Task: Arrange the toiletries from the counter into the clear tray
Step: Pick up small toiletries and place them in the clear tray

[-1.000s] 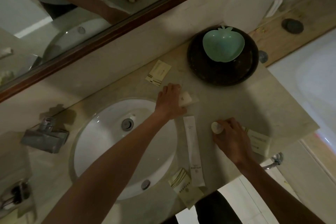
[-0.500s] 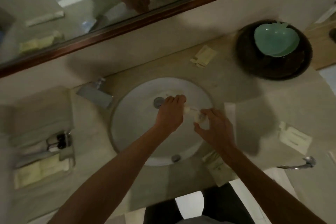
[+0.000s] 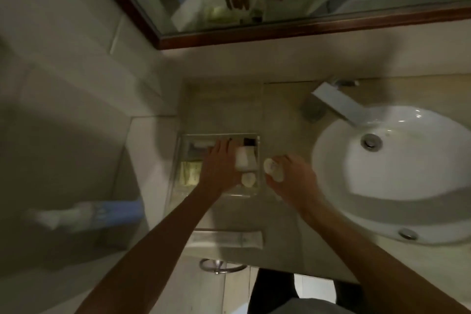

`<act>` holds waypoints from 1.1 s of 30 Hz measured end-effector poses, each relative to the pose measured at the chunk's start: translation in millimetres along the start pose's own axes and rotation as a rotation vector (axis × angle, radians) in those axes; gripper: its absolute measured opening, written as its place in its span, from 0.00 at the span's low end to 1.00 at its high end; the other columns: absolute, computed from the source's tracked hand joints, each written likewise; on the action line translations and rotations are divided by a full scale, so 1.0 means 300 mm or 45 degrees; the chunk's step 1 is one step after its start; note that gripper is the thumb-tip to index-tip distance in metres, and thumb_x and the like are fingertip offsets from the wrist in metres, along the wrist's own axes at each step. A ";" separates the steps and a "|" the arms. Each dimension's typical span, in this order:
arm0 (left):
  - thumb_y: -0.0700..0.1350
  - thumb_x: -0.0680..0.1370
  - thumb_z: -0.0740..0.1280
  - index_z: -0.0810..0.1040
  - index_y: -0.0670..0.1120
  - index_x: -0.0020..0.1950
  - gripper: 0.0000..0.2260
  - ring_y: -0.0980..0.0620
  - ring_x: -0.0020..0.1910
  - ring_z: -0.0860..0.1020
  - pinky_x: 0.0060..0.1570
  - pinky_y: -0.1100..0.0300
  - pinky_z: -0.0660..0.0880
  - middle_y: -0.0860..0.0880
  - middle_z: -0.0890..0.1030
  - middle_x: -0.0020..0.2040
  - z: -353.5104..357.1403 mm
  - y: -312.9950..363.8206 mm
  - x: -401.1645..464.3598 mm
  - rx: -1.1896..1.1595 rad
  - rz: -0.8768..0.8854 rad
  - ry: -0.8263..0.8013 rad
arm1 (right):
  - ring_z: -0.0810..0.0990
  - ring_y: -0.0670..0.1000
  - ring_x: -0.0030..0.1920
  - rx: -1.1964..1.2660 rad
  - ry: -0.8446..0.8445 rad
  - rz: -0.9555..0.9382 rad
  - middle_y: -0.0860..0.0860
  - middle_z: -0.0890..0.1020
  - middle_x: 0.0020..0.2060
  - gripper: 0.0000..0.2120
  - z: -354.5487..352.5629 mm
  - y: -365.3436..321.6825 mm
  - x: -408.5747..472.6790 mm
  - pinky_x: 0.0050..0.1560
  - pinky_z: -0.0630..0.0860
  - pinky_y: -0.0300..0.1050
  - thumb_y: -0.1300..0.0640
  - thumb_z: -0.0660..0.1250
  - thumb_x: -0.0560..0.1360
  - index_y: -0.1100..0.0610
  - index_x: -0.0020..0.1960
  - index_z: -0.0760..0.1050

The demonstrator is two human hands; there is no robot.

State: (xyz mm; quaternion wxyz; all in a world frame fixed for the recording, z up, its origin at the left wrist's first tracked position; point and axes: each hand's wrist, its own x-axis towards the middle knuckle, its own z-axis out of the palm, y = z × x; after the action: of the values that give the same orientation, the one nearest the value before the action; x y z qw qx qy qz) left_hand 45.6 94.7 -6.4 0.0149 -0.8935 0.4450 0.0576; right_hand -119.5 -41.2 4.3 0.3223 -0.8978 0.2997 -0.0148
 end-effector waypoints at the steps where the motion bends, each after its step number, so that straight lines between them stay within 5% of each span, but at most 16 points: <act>1: 0.55 0.64 0.67 0.70 0.43 0.64 0.32 0.42 0.54 0.76 0.53 0.48 0.74 0.43 0.76 0.57 0.012 -0.072 0.000 0.003 -0.023 -0.017 | 0.79 0.54 0.51 -0.034 -0.034 -0.054 0.52 0.81 0.53 0.20 0.031 -0.039 0.026 0.48 0.76 0.48 0.46 0.73 0.70 0.54 0.59 0.78; 4: 0.58 0.66 0.74 0.71 0.42 0.65 0.34 0.39 0.58 0.75 0.58 0.45 0.71 0.40 0.75 0.62 0.049 -0.229 0.023 0.002 -0.029 -0.093 | 0.77 0.52 0.50 -0.176 -0.051 -0.182 0.51 0.81 0.53 0.20 0.120 -0.114 0.090 0.48 0.75 0.48 0.45 0.73 0.70 0.53 0.58 0.79; 13: 0.67 0.65 0.71 0.67 0.46 0.69 0.40 0.42 0.64 0.69 0.67 0.43 0.64 0.45 0.71 0.65 0.086 -0.386 0.057 -0.247 0.092 -0.121 | 0.73 0.52 0.60 -0.504 -0.186 -0.202 0.50 0.80 0.60 0.20 0.167 -0.132 0.160 0.61 0.68 0.49 0.42 0.70 0.72 0.51 0.60 0.78; 22: 0.46 0.75 0.72 0.73 0.44 0.62 0.18 0.44 0.59 0.69 0.59 0.44 0.73 0.41 0.76 0.60 0.096 -0.390 0.031 -0.318 0.142 0.315 | 0.75 0.54 0.58 -0.543 -0.163 -0.166 0.52 0.80 0.58 0.20 0.161 -0.140 0.164 0.57 0.71 0.50 0.44 0.73 0.70 0.53 0.58 0.79; 27: 0.46 0.78 0.66 0.73 0.45 0.66 0.17 0.41 0.63 0.72 0.61 0.45 0.71 0.42 0.74 0.67 0.128 -0.393 0.009 -0.201 0.348 0.135 | 0.76 0.54 0.55 -0.583 -0.151 -0.272 0.52 0.82 0.56 0.15 0.176 -0.114 0.156 0.54 0.73 0.51 0.47 0.69 0.74 0.53 0.57 0.79; 30: 0.42 0.77 0.68 0.71 0.45 0.68 0.20 0.41 0.67 0.71 0.63 0.42 0.71 0.42 0.72 0.69 0.138 -0.413 0.001 -0.149 0.266 0.057 | 0.76 0.55 0.55 -0.591 -0.140 -0.267 0.53 0.82 0.55 0.14 0.175 -0.121 0.158 0.54 0.74 0.52 0.49 0.70 0.73 0.55 0.56 0.79; 33: 0.48 0.80 0.63 0.72 0.44 0.67 0.17 0.41 0.64 0.73 0.61 0.44 0.73 0.41 0.74 0.67 0.122 -0.384 -0.053 -0.210 0.233 0.103 | 0.75 0.54 0.55 -0.545 -0.105 -0.346 0.53 0.80 0.55 0.13 0.183 -0.131 0.144 0.54 0.74 0.51 0.50 0.70 0.73 0.55 0.55 0.79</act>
State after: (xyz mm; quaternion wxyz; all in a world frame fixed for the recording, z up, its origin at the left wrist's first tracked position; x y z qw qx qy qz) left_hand 124.7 179.9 -43.8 -0.0819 -0.8490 0.5187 0.0592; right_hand -51.3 -9.4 -23.2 0.1320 -0.9775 0.1592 0.0425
